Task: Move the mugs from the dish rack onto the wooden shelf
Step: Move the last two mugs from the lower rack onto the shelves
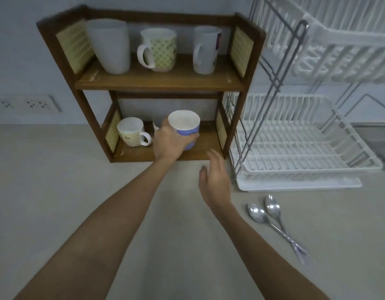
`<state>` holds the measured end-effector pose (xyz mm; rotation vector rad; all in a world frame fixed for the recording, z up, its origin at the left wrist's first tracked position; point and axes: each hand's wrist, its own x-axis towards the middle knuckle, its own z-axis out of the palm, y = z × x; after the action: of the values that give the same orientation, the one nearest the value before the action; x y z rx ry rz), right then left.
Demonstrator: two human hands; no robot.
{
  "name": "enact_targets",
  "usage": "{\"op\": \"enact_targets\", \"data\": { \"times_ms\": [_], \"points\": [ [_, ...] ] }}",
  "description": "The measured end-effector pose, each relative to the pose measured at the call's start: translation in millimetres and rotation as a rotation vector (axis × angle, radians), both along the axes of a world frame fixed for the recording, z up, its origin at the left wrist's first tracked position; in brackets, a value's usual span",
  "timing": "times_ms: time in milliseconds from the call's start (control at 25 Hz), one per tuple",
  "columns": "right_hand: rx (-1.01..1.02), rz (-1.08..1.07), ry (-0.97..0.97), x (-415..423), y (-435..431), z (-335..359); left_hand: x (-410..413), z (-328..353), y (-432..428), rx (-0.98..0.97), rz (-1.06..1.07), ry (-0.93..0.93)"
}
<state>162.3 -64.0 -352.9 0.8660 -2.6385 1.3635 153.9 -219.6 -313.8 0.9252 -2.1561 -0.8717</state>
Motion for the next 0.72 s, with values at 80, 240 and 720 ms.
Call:
{"op": "enact_targets", "data": {
  "times_ms": [80,240,720],
  "points": [
    [0.289,0.036,-0.049,-2,8,-39,-8,-8,6,-0.004,-0.017,0.006],
    [0.663,0.126,0.0,-14,9,-79,-26,-24,14,0.003,-0.013,-0.029],
    [0.709,0.104,0.064,-24,7,-97,-60,-55,4,0.028,0.01,-0.047]
  ]
}}
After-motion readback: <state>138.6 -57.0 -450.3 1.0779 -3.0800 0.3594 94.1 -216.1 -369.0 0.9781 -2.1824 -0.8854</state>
